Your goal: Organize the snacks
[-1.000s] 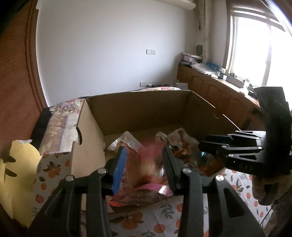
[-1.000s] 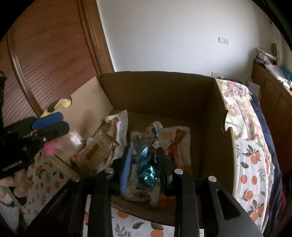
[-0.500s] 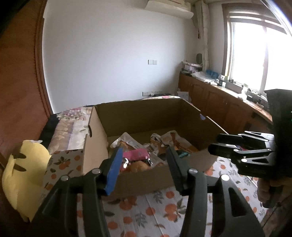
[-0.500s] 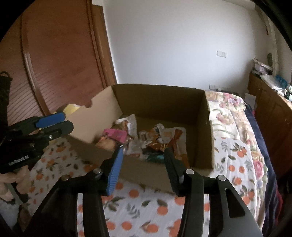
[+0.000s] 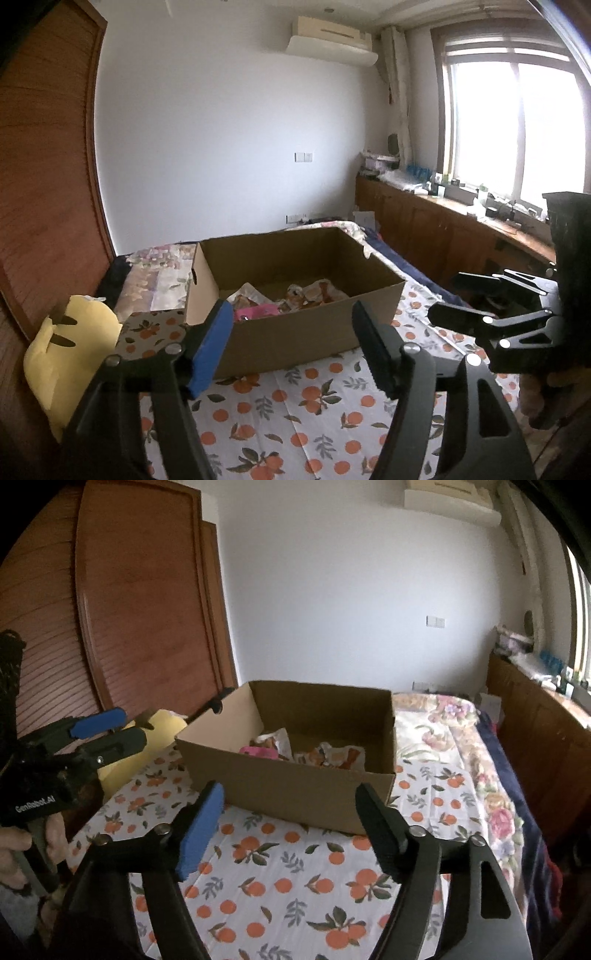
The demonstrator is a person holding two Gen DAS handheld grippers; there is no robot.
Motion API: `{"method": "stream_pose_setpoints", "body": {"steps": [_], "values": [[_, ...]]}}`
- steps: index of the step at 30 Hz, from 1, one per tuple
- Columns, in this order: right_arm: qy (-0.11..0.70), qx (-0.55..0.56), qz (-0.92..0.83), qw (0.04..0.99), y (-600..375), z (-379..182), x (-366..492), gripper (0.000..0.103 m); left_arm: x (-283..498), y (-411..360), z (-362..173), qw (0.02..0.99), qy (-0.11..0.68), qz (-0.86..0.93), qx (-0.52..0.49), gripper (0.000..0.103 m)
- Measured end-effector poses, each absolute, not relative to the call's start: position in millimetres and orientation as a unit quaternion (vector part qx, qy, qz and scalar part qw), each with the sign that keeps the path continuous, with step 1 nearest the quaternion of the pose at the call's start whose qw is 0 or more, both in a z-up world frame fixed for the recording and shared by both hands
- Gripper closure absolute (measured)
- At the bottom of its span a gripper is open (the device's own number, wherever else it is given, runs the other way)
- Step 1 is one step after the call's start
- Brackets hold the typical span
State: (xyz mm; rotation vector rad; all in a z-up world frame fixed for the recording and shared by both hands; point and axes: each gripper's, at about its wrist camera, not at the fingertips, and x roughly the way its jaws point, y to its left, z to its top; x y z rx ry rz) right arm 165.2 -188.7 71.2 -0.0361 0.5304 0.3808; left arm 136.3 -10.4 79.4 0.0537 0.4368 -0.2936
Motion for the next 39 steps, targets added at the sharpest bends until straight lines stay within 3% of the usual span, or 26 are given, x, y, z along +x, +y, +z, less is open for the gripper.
{"method": "stream_pose_setpoints", "body": {"steps": [2,10,13,16,21,39], "values": [[0.254,-0.017,0.188,0.949,-190,75,156,0.016,127,-10,83,0.967,0.209,-0.142,0.031,0.032],[0.238,-0.013,0.195,0.952,-190,89,127,0.011,96,-6,104,0.974,0.179,-0.133,0.029,0.027],[0.231,-0.011,0.197,0.953,-190,92,118,0.008,88,-3,109,0.977,0.169,-0.129,0.031,0.017],[0.221,-0.011,0.19,0.956,-190,94,108,0.0,81,-1,109,0.978,0.166,-0.122,0.03,0.015],[0.218,-0.005,0.188,0.958,-189,91,97,0.0,70,4,106,0.98,0.163,-0.115,0.017,0.006],[0.214,0.009,0.13,0.968,-206,66,71,0.0,37,9,73,0.979,0.163,-0.124,0.001,0.0]]}}
